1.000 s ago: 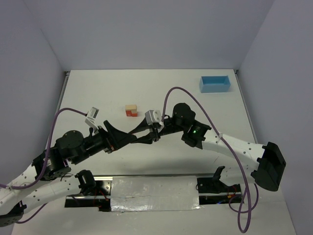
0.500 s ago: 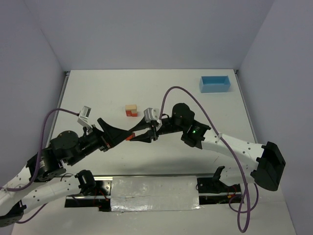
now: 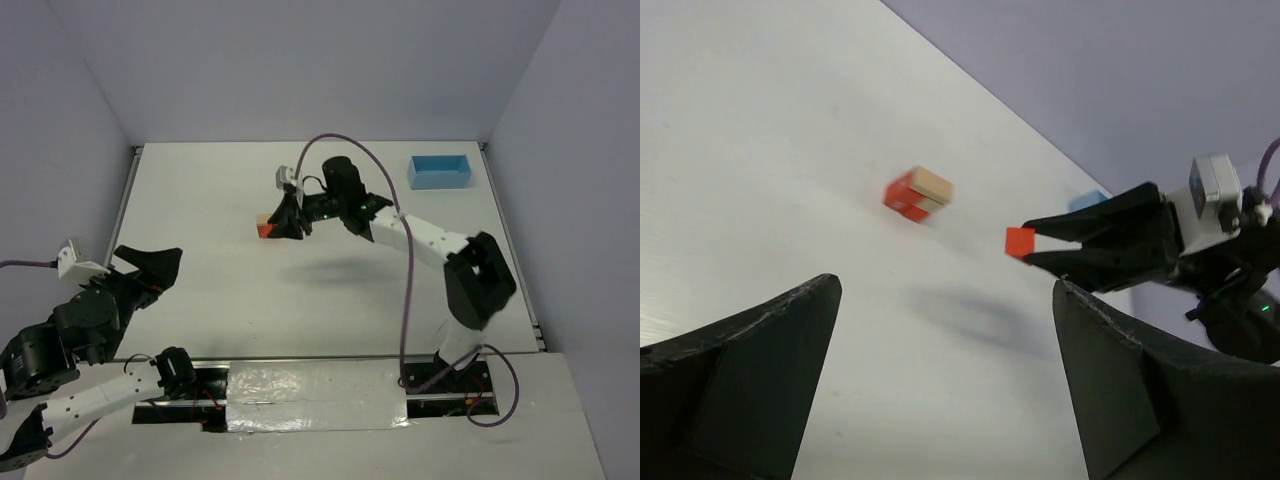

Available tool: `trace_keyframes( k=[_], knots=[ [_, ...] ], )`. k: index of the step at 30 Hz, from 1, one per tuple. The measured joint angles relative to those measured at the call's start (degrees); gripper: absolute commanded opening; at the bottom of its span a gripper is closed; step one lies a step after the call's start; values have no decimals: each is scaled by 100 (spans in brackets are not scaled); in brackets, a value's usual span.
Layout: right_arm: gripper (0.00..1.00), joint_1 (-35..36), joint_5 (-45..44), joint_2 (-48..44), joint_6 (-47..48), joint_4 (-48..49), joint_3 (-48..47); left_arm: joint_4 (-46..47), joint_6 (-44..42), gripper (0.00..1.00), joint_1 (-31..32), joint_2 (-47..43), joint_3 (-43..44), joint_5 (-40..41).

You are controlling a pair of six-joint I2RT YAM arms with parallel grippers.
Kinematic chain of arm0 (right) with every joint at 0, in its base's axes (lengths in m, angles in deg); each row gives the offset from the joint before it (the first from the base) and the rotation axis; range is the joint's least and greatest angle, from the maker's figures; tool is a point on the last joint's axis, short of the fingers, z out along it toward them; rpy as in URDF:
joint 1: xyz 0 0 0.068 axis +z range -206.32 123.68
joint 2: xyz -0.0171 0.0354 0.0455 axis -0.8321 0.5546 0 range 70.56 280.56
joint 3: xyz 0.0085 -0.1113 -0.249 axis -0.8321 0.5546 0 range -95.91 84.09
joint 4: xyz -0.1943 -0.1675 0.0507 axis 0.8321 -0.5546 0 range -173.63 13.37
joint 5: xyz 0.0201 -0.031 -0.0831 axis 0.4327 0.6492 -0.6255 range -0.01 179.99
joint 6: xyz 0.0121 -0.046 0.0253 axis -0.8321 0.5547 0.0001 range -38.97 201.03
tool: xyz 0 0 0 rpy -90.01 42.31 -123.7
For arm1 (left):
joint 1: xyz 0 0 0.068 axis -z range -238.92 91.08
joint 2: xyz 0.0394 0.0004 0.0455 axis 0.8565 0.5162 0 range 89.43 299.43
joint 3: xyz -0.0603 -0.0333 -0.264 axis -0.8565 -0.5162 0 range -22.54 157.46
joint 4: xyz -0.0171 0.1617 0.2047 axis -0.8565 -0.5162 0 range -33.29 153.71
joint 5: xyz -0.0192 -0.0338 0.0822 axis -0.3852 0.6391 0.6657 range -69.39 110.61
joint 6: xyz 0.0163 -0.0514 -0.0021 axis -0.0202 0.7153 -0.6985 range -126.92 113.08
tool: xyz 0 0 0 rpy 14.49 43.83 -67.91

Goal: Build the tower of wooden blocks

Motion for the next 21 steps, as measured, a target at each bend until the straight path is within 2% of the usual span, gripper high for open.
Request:
trace_keyframes(
  k=[4,9,21],
  knots=[
    [0,-289,66,1375,358,-962,-1384,13,-612,100,0,-264,-511,507],
    [0,-297,142,2594,772,-1882,-2865,98,-1226,99,2,-295,-920,501],
    [3,-448,90,3296,1180,-2479,-3569,341,-1716,100,13,-310,-918,374]
  ],
)
